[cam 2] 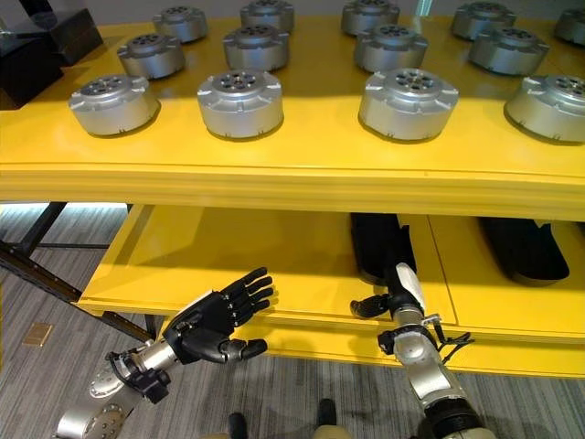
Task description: Move parts from the plastic box to the shelf.
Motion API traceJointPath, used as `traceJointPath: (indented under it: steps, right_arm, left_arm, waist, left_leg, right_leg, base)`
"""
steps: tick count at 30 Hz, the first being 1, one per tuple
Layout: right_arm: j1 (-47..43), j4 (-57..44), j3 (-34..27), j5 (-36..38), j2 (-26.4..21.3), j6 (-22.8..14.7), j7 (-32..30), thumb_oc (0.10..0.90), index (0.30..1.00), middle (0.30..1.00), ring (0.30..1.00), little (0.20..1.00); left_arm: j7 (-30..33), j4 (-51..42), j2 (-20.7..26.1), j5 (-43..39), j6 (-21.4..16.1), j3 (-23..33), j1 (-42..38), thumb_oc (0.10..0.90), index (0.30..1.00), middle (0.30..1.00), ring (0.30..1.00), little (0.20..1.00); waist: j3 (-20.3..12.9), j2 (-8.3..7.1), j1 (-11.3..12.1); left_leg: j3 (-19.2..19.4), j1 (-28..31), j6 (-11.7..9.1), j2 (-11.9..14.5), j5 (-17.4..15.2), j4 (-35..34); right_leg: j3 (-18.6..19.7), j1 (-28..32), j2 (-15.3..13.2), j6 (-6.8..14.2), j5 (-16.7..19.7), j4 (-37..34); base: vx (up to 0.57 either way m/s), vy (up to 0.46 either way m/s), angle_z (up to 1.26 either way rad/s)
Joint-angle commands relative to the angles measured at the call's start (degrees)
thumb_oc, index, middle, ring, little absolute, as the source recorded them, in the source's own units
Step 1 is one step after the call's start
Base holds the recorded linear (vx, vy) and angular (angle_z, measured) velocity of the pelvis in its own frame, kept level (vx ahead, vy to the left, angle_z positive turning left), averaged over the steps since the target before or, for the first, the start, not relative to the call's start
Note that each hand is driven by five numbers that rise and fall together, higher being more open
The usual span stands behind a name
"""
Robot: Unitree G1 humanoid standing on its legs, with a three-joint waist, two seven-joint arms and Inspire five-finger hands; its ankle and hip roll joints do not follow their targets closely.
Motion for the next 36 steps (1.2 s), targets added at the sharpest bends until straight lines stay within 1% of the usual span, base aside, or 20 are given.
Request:
traceJointPath:
  steps: [1, 6, 14, 17, 21, 23, 24, 26, 31, 36]
  right_arm:
    - [-3.6, -2.0, 0.7, 2.0, 0.0, -2.4, -0.2, 0.900, 1.000, 1.000, 1.000, 1.000]
    - [-4.3, -1.9, 0.7, 1.2, 0.0, -2.8, -2.3, 0.900, 1.000, 1.000, 1.000, 1.000]
    - [-6.0, -1.8, 0.5, -0.5, -0.4, -3.6, -4.0, 0.900, 1.000, 1.000, 1.000, 1.000]
    - [-6.1, -1.7, 0.3, -2.7, -0.6, -4.6, -5.7, 0.900, 1.000, 1.000, 1.000, 1.000]
    - [-6.0, -2.5, 0.3, -7.0, -1.0, -5.5, -9.7, 0.900, 1.000, 1.000, 1.000, 1.000]
    - [-6.3, -2.9, 0.1, -13.5, -1.5, -8.3, -14.0, 0.900, 1.000, 1.000, 1.000, 1.000]
    - [-6.4, -3.2, 0.2, -13.8, -1.6, -8.3, -14.4, 0.900, 1.000, 1.000, 1.000, 1.000]
    - [-6.5, -5.1, 0.5, -16.3, -2.2, -9.5, -16.2, 0.900, 1.000, 1.000, 1.000, 1.000]
    - [-6.1, -8.5, 1.3, -18.7, -2.7, -13.5, -17.7, 0.900, 1.000, 1.000, 1.000, 1.000]
    - [-4.7, -11.1, 1.3, -20.2, -3.4, -15.2, -19.9, 0.900, 1.000, 1.000, 1.000, 1.000]
  left_arm:
    - [-0.2, -5.1, -1.8, -0.2, -6.2, -0.2, -4.1, 0.900, 1.000, 1.000, 1.000, 1.000]
    - [-0.3, -5.1, -1.7, -0.3, -6.3, -0.6, -4.1, 0.900, 1.000, 1.000, 1.000, 1.000]
    - [0.2, -5.2, -1.5, -0.7, -6.3, -1.4, -4.4, 0.900, 1.000, 1.000, 1.000, 1.000]
    - [0.1, -5.3, -1.5, -0.7, -6.2, -1.5, -4.3, 0.900, 1.000, 1.000, 1.000, 1.000]
    - [0.4, -5.5, -1.4, -1.0, -6.8, -1.7, -3.8, 0.900, 1.000, 1.000, 1.000, 1.000]
    - [0.5, -5.6, -1.2, -1.1, -7.1, -2.1, -3.9, 0.900, 1.000, 1.000, 1.000, 1.000]
    - [0.4, -5.6, -1.2, -1.3, -7.2, -2.2, -4.0, 0.900, 1.000, 1.000, 1.000, 1.000]
    - [0.7, -5.6, -1.1, -1.7, -7.6, -2.5, -4.1, 0.900, 1.000, 1.000, 1.000, 1.000]
    - [0.9, -5.9, -1.1, -2.3, -7.8, -2.7, -4.0, 0.900, 1.000, 1.000, 1.000, 1.000]
    - [0.8, -6.7, -0.7, -3.3, -8.0, -2.9, -3.1, 0.900, 1.000, 1.000, 1.000, 1.000]
  waist:
    - [-1.4, -0.20, 0.1]
    - [-1.4, -0.02, 0.3]
    - [-1.4, 0.29, 0.5]
    - [-1.5, 0.45, 0.6]
    - [-1.6, 0.63, 0.5]
    - [-1.6, 0.92, 0.4]
    - [-1.6, 0.98, 0.4]
    - [-1.6, 1.28, 0.2]
    - [-1.8, 1.69, -0.2]
    - [-2.0, 1.94, -0.5]
  left_leg:
    - [-2.9, 0.5, 1.8, -0.3, -7.0, 0.9]
    - [-3.0, 0.5, 1.8, -0.4, -6.9, 0.8]
    - [-3.2, 0.5, 1.7, -0.5, -6.9, 0.8]
    - [-3.3, 0.5, 1.7, -0.6, -6.9, 0.8]
    - [-3.3, 0.5, 1.8, -0.6, -6.9, 0.8]
    - [-3.3, 0.3, 1.8, -0.7, -6.9, 0.8]
    - [-3.3, 0.3, 1.8, -0.7, -6.9, 0.8]
    - [-3.4, 0.2, 1.8, -0.9, -6.9, 0.7]
    - [-3.3, 0.1, 1.8, -1.1, -7.0, 0.7]
    - [-3.2, 0.4, 1.7, -1.2, -7.1, 0.7]
  right_leg:
    - [-3.0, 1.0, -0.1, -0.2, -11.0, 6.0]
    - [-3.0, 1.0, -0.1, -0.2, -10.9, 6.0]
    - [-3.1, 1.1, -0.2, -0.2, -11.0, 5.9]
    - [-3.2, 1.2, -0.3, -0.2, -11.0, 6.0]
    - [-3.2, 1.1, -0.4, -0.2, -11.1, 6.1]
    - [-3.2, 0.9, -0.5, -0.1, -11.1, 6.2]
    - [-3.2, 0.9, -0.5, -0.1, -11.1, 6.2]
    - [-3.0, 0.7, -0.6, -0.1, -11.1, 6.2]
    - [-2.6, 0.5, -0.7, -0.1, -11.1, 6.1]
    - [-2.5, 0.6, -1.0, 0.1, -11.1, 6.0]
  base:
    - [0.00, 0.000, 0.00]
    - [0.00, 0.000, 0.00]
    - [0.00, 0.000, 0.00]
    - [0.00, 0.000, 0.00]
    - [0.00, 0.000, 0.00]
    - [-0.01, 0.016, 0.00]
    - [-0.01, 0.031, 0.00]
    - [-0.01, 0.038, 0.00]
    - [-0.01, 0.022, 0.00]
    - [0.00, 0.006, 0.00]
